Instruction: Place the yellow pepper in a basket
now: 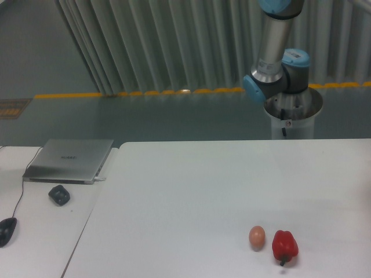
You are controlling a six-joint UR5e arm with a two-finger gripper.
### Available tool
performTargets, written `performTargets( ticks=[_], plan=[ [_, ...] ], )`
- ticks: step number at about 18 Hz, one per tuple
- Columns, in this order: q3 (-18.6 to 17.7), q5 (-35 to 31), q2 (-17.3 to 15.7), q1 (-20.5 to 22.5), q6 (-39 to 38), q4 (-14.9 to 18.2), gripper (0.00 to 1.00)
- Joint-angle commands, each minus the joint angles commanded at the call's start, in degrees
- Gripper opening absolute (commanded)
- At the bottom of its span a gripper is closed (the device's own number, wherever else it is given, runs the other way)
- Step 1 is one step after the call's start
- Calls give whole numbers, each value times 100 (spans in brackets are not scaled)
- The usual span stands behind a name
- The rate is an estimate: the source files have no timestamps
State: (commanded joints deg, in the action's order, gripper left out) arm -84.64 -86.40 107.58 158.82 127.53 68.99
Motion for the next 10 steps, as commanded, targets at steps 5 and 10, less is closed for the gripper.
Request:
performTargets(
  ticks=[5, 10],
  plan=[
    [-44, 0, -9, -79, -26, 0, 100],
    [-79, -9, -62, -167, -333, 0, 100]
  ],
)
